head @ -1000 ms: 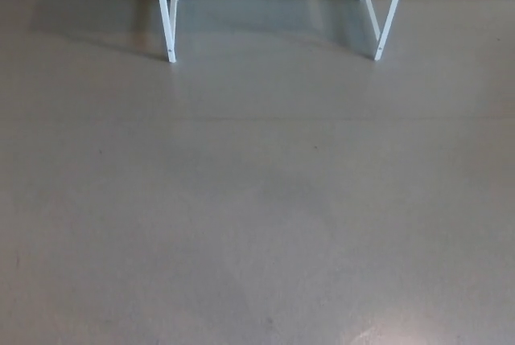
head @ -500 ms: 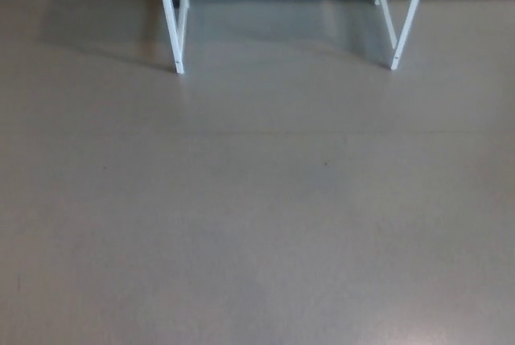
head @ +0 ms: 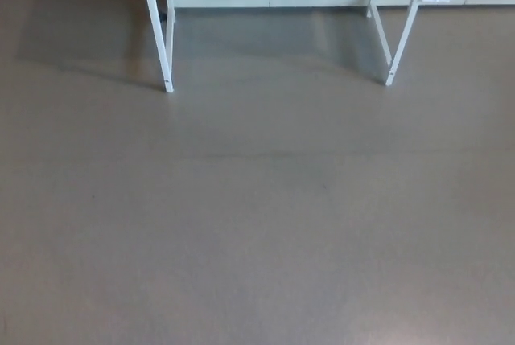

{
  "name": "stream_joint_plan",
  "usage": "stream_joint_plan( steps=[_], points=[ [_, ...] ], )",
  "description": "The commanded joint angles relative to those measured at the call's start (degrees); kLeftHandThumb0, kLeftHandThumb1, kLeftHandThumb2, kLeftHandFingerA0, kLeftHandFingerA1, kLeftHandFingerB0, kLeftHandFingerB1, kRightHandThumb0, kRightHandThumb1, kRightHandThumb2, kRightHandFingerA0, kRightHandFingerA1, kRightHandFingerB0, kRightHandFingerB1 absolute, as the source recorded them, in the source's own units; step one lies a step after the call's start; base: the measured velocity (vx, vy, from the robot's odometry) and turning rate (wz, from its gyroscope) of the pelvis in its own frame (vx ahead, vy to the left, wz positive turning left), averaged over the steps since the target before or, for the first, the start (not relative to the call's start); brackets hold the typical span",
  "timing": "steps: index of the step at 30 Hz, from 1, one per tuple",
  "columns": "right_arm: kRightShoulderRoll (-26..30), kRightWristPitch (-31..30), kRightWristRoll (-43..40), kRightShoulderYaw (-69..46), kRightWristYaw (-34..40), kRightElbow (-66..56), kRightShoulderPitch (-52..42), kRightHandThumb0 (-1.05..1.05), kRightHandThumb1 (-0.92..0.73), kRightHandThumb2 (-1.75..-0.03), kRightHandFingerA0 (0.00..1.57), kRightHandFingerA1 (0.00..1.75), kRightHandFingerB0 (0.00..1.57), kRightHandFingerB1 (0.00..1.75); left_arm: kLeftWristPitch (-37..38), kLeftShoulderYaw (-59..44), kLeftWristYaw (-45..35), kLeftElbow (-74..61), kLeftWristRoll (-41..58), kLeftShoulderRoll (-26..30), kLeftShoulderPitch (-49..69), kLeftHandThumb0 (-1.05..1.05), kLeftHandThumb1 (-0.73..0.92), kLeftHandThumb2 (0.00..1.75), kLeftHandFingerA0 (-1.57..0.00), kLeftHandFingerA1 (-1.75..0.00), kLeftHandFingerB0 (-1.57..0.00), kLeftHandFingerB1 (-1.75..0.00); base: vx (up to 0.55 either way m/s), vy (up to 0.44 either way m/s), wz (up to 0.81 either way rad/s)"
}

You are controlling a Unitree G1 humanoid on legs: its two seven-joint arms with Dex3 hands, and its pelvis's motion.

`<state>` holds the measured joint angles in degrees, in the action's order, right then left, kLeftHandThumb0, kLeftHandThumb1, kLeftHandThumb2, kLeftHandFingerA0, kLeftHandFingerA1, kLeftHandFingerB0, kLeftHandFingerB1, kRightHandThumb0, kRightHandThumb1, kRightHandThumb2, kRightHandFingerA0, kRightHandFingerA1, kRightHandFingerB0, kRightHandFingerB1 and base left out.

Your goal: The robot walks towards a desk on which a file tray is kept in the middle and a toilet paper roll is kept on its right. The robot uses its right hand to hook on finger in the gap of the roll and grabs it, lifts it and places it on the tray.

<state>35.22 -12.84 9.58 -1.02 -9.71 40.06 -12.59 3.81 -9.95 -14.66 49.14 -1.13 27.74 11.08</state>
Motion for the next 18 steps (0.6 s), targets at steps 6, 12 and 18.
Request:
stream_joint_plan(
  steps=[6, 12, 18],
  points=[
    [0.65, -0.45, 0.41, -0.35, 0.03, 0.0, 0.02, -0.75, -0.55, -0.9, 0.32, 0.57, 0.08, 0.4, 1.42, -0.11, 0.02, 0.33, 0.16, 0.56, 0.25, -0.7, 0.73, 0.63, -0.3, -0.7, -0.44, -0.62, 0.21, 0.039, 0.07],
    [0.64, -0.47, 0.44, -0.36, 0.03, 0.0, 0.03, -0.75, -0.55, -0.9, 0.32, 0.57, 0.08, 0.4, 1.45, -0.11, 0.02, 0.36, 0.16, 0.55, 0.25, -0.7, 0.73, 0.63, -0.3, -0.7, -0.44, -0.62, 0.25, -0.111, 0.02],
    [0.65, -0.5, 0.42, -0.35, 0.02, -0.02, 0.02, -0.75, -0.55, -0.9, 0.32, 0.57, 0.08, 0.4, 1.44, -0.13, 0.02, 0.37, 0.13, 0.54, 0.23, -0.7, 0.73, 0.63, -0.3, -0.7, -0.44, -0.62, 0.22, -0.06, 0.08]
  ],
)
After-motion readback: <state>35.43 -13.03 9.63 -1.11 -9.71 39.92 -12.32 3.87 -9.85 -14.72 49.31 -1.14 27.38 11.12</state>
